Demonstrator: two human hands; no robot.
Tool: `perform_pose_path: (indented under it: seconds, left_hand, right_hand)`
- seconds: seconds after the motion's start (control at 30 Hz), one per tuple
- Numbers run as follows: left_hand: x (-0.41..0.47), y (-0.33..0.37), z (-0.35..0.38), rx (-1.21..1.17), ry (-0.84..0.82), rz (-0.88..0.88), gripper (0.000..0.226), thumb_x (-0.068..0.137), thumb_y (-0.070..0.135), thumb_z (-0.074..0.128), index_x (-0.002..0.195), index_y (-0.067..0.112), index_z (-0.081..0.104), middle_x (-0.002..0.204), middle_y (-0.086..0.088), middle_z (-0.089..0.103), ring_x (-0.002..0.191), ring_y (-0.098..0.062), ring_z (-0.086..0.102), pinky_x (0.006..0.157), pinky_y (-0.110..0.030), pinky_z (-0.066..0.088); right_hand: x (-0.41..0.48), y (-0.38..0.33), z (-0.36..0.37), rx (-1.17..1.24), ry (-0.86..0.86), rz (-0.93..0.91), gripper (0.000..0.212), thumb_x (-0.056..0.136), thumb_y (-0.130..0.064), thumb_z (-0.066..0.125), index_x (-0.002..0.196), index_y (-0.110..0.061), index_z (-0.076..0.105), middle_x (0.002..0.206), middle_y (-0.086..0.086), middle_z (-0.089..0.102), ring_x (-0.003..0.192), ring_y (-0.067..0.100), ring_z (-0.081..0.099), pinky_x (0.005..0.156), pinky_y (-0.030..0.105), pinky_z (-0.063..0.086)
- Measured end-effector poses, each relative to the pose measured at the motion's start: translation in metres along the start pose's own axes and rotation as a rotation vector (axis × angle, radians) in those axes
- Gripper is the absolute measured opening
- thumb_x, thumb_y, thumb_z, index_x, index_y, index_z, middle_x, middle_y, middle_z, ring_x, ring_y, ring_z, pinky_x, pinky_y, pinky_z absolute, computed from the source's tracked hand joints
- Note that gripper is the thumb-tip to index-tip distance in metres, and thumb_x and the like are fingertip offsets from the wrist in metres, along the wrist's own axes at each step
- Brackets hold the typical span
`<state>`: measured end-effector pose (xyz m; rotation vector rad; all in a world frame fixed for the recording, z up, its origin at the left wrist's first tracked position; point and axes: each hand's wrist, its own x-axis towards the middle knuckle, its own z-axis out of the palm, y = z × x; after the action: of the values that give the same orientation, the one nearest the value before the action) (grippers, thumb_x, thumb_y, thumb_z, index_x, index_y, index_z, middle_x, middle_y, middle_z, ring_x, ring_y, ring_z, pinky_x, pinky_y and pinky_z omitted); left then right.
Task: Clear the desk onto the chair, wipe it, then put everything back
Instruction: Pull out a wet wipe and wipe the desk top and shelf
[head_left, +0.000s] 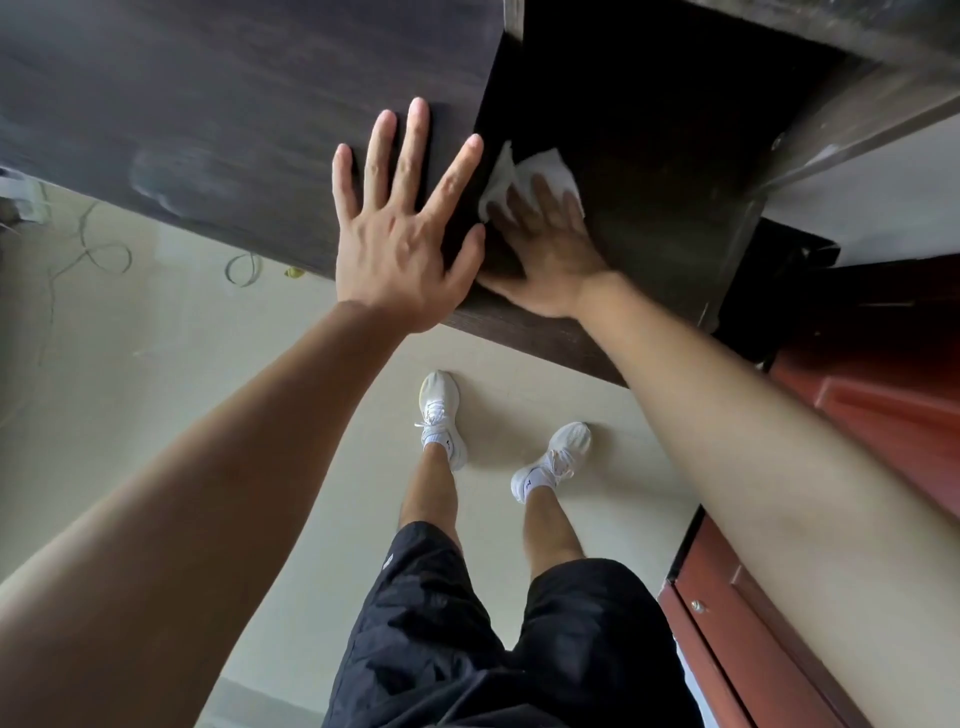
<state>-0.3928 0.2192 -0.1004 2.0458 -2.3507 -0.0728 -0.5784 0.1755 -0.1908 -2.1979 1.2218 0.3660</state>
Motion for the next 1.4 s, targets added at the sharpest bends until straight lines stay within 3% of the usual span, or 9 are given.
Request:
perform_pose_path:
  seconds: [0.13,0.37,0.6,0.73,0.93,1.07,1.23,1.4]
  left_hand:
    - [-0.002,0.000,0.000,0.003,0.003,-0.003,0.064,0.098,0.063,0.028,0.156,0.037,0.022,0.165,-0.013,0.015,0.152,-0.035,0.012,0.119,-0.061,0.010]
    - [-0.001,-0.003,0.003,-0.009,0.013,0.006,0.064,0.099,0.067,0.023,0.156,0.037,0.023,0.165,-0.012,0.017,0.152,-0.035,0.013,0.119,-0.061,0.010]
    - [-0.002,0.000,-0.001,-0.008,-0.029,-0.008,0.065,0.098,0.068,0.019,0.157,0.039,0.018,0.166,-0.011,0.010,0.153,-0.034,0.007,0.120,-0.059,0.006]
    - [-0.002,-0.002,-0.002,-0.017,-0.024,-0.018,0.064,0.099,0.067,0.020,0.157,0.039,0.018,0.166,-0.011,0.011,0.153,-0.034,0.007,0.120,-0.059,0.005]
    - [-0.001,-0.003,0.002,-0.044,0.003,-0.016,0.063,0.099,0.066,0.020,0.156,0.039,0.022,0.166,-0.011,0.014,0.152,-0.034,0.010,0.120,-0.059,0.008]
    - [-0.002,-0.002,0.005,-0.036,0.047,-0.009,0.062,0.099,0.066,0.018,0.155,0.039,0.026,0.165,-0.010,0.018,0.152,-0.033,0.014,0.119,-0.058,0.010]
    - [-0.003,-0.005,0.006,-0.059,0.057,-0.023,0.064,0.099,0.067,0.014,0.154,0.039,0.027,0.165,-0.008,0.018,0.152,-0.031,0.014,0.120,-0.059,0.010]
    - [-0.010,-0.003,0.004,-0.081,0.058,0.005,0.066,0.099,0.066,0.010,0.156,0.034,0.024,0.166,-0.010,0.014,0.153,-0.031,0.009,0.119,-0.061,0.005]
  right_hand:
    - [-0.010,0.009,0.011,-0.128,-0.021,-0.027,0.088,0.091,-0.075,0.033,0.159,-0.034,-0.005,0.167,0.001,-0.017,0.150,0.031,-0.026,0.121,0.055,-0.012]
    - [0.038,0.012,-0.008,-0.050,0.050,0.131,0.086,0.092,-0.066,0.029,0.159,-0.029,-0.011,0.166,0.003,-0.020,0.149,0.035,-0.026,0.119,0.061,-0.012]
    - [-0.059,-0.048,0.075,-0.060,0.027,-0.011,0.088,0.090,-0.072,0.030,0.161,-0.026,0.004,0.168,0.002,0.003,0.152,0.039,-0.010,0.119,0.062,-0.005]
    - [-0.096,-0.015,0.090,-0.145,-0.002,-0.061,0.092,0.087,-0.081,0.024,0.160,-0.029,0.001,0.167,0.003,0.012,0.153,0.035,-0.005,0.119,0.059,-0.006]
    - [-0.077,0.054,0.049,-0.087,0.065,0.339,0.097,0.080,-0.092,0.011,0.156,-0.036,-0.013,0.167,-0.002,-0.013,0.149,0.037,-0.024,0.119,0.063,-0.009]
    - [-0.030,0.021,0.032,0.083,0.120,0.575,0.118,0.065,-0.101,0.008,0.158,-0.031,-0.012,0.167,0.000,-0.015,0.148,0.043,-0.023,0.117,0.066,-0.009]
    - [-0.056,-0.068,0.085,-0.030,0.100,0.374,0.118,0.071,-0.097,0.021,0.159,-0.025,-0.009,0.167,0.004,-0.013,0.148,0.046,-0.020,0.115,0.068,-0.008]
    - [-0.125,-0.030,0.115,-0.086,0.075,0.353,0.111,0.077,-0.093,0.027,0.158,-0.029,-0.014,0.168,0.003,-0.003,0.150,0.043,-0.015,0.119,0.064,0.000]
